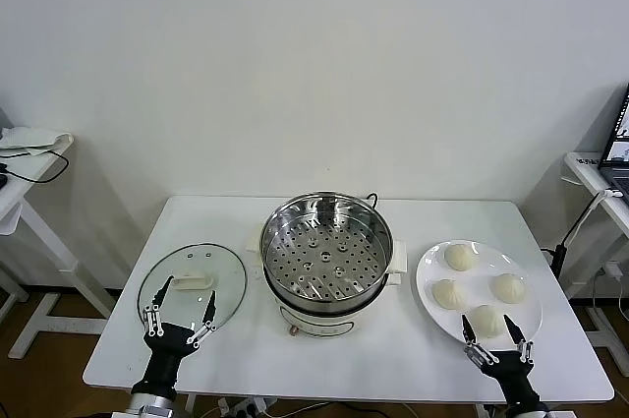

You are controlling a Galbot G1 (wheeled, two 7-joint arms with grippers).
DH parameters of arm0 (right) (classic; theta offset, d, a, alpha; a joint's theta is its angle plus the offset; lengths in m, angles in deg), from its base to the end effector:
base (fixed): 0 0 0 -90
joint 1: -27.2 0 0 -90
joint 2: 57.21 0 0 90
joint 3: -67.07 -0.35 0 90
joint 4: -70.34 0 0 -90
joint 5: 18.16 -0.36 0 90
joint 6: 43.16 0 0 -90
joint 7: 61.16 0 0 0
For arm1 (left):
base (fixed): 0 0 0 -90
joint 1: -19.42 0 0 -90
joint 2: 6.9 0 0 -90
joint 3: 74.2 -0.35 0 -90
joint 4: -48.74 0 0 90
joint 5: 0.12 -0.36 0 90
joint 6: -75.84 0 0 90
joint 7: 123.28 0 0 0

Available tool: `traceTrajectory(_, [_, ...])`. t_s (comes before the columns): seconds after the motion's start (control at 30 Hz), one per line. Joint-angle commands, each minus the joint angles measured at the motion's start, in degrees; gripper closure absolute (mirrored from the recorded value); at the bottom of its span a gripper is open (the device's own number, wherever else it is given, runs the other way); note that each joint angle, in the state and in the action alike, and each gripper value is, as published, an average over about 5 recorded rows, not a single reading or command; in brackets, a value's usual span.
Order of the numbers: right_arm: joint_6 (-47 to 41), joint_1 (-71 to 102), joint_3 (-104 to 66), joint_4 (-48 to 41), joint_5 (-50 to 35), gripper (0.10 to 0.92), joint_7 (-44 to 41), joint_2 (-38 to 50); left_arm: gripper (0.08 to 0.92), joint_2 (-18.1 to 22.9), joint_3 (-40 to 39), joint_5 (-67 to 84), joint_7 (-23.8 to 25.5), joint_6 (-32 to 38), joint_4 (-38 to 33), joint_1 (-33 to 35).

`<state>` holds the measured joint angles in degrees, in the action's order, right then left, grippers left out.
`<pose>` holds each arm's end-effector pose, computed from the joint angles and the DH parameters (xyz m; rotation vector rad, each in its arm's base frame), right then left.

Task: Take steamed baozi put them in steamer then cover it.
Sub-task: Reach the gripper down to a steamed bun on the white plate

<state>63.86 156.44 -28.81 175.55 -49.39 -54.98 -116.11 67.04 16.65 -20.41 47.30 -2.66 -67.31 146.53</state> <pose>0.1408 -0.1625 -0.3738 -0.0888 -3.0317 -0.0116 0.1474 0.0577 -0.3411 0.1013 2.9393 0.8673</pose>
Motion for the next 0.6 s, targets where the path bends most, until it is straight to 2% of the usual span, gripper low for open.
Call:
traceTrajectory(0.03, [-4.2,-6.5,-0.4,-1.5,-1.7,0.203,3.2,2.6,0.177,0.0,0.0,0.8,0.2,-0.8,-0.8,0.2])
traceTrajectory(0.23, [-10.3,-21.6,2.8,-8.4,-6.4,0.203,4.8,9.4,0.177,0.0,0.1,0.8,0.5,-1.2,-2.5,0.9])
traceTrajectory(0.4, [-14.6,-41.2,11.4,-20.4,-10.3,0.203,4.9,14.8,0.177,0.2,0.2,0.8,0.6,-1.4,-4.0,1.7])
traceTrajectory(0.6, [-18.3,-63.1,26.6,-35.9,-13.4,0.203,-0.5,17.4,0.177,0.6,0.2,0.8,0.7,-1.4,-4.3,2.1])
